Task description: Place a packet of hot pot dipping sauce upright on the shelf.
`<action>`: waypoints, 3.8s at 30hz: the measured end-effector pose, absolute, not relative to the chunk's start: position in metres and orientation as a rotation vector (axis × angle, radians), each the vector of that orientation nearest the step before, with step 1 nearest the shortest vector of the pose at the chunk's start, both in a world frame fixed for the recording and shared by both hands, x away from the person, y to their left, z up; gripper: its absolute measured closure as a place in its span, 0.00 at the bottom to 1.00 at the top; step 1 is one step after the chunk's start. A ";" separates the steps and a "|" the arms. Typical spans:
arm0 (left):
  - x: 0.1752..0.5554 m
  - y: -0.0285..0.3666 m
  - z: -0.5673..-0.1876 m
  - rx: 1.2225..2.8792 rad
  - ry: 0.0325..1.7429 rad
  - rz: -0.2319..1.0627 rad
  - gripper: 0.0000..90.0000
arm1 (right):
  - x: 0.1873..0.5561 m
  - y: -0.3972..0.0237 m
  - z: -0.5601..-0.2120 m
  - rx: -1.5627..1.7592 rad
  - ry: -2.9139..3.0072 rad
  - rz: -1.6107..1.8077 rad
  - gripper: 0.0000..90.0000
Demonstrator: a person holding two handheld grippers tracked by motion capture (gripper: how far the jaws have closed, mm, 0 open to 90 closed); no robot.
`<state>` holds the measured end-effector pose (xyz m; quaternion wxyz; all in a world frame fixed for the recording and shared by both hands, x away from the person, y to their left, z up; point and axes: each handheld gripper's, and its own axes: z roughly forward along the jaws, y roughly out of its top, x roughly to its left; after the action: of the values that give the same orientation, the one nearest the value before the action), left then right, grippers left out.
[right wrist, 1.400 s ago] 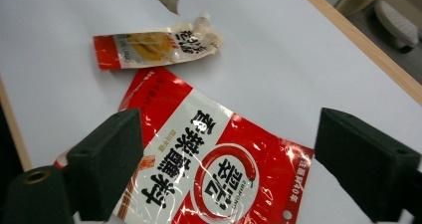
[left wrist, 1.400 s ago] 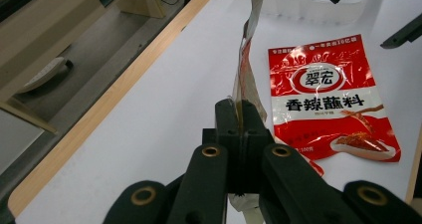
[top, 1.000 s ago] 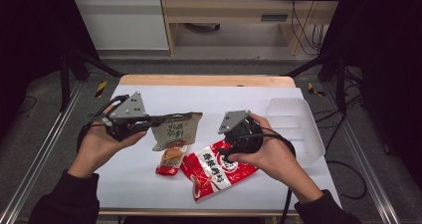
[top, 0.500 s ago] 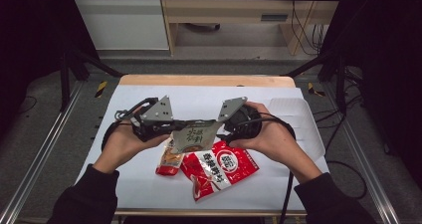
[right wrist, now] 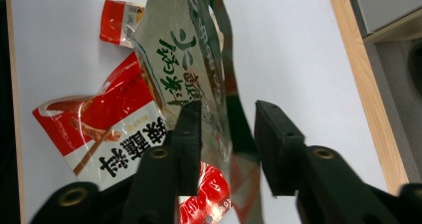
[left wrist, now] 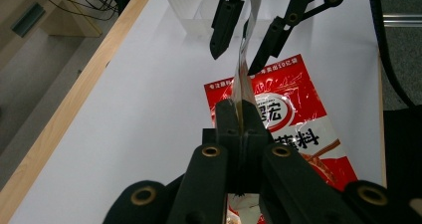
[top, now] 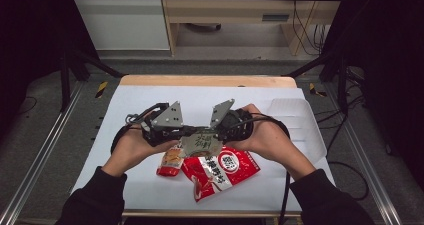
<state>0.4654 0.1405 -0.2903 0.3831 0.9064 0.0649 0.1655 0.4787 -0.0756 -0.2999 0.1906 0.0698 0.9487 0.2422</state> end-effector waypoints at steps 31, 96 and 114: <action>0.458 0.169 -0.341 2.103 0.420 0.525 0.23 | 0.495 -0.080 -0.282 0.237 2.695 0.537 1.00; 0.437 0.288 -0.433 2.000 0.785 0.679 0.05 | 0.539 -0.288 -0.234 0.672 2.387 0.570 1.00; 0.438 0.292 -0.434 1.986 0.815 0.681 0.05 | 0.562 -0.319 -0.265 0.742 2.370 0.574 1.00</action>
<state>0.4379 0.2924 -0.4343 0.4302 0.7960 0.3268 0.2729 0.5615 -0.3193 -0.2651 0.2921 0.2785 0.8892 0.2154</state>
